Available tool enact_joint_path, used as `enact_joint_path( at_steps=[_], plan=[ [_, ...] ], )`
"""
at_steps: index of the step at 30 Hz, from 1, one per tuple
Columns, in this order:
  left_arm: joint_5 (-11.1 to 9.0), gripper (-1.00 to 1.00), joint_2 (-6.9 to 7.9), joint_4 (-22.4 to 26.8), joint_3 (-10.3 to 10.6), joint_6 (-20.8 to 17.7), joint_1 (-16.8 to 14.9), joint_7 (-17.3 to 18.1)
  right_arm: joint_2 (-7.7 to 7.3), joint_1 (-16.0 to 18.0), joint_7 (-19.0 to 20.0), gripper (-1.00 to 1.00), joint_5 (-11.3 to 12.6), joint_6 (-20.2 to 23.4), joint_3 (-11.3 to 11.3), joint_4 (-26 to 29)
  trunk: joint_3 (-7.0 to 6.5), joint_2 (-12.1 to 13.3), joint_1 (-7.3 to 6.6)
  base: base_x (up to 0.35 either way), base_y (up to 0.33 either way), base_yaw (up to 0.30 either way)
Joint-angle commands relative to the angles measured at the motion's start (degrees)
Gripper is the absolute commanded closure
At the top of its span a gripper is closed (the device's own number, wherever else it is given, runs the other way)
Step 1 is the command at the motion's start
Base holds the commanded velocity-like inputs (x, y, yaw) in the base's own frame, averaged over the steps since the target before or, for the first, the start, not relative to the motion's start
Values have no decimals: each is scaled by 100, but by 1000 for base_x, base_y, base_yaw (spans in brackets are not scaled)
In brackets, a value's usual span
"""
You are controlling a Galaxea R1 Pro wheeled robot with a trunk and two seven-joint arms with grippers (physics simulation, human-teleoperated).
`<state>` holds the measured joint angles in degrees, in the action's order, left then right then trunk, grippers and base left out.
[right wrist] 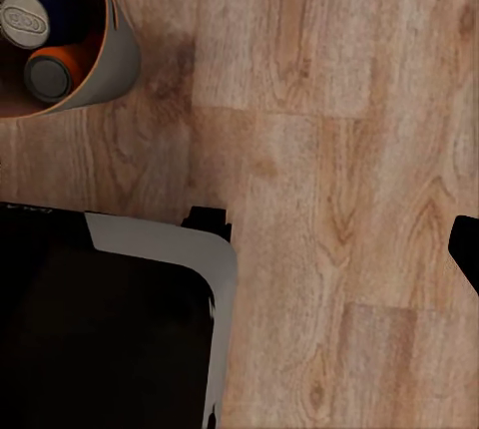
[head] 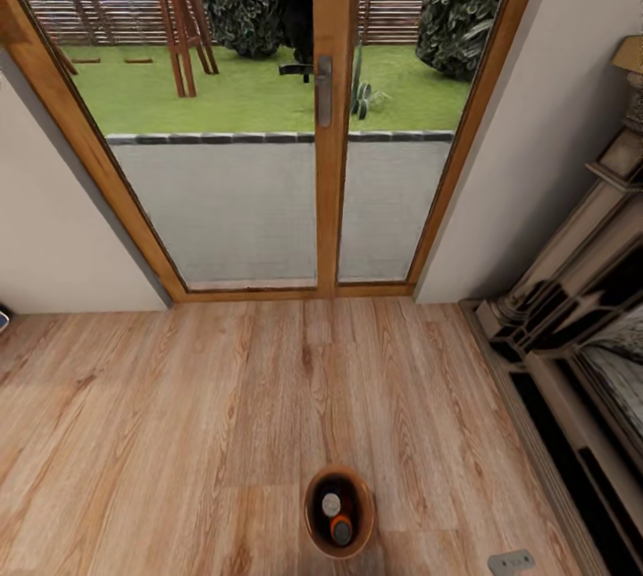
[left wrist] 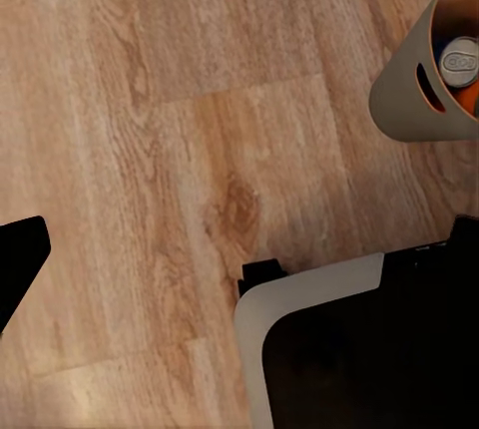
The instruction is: Put the three can of soda from the living room inside the tash can in the kitchen.
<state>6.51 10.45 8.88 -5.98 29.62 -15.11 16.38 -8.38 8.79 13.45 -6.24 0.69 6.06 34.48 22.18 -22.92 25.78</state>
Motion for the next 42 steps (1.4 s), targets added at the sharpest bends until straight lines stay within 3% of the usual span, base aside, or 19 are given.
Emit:
enact_joint_path(
  at_steps=[1,36,42],
  plan=[
    [0,-100,0,0,0,0,2,-1,-1,0,0,-100,0,-16,0,-1,-10,0,0,0,0,0],
    [-8,-100,9,0,-7,18,47,0,3,0,0,-100,8,-153,4,-3,-339,0,0,0,0,0],
    [-251,-100,10,0,-8,127,78,4,9,-58,0,-100,9,-331,5,-3,-396,0,0,0,0,0]
  ],
)
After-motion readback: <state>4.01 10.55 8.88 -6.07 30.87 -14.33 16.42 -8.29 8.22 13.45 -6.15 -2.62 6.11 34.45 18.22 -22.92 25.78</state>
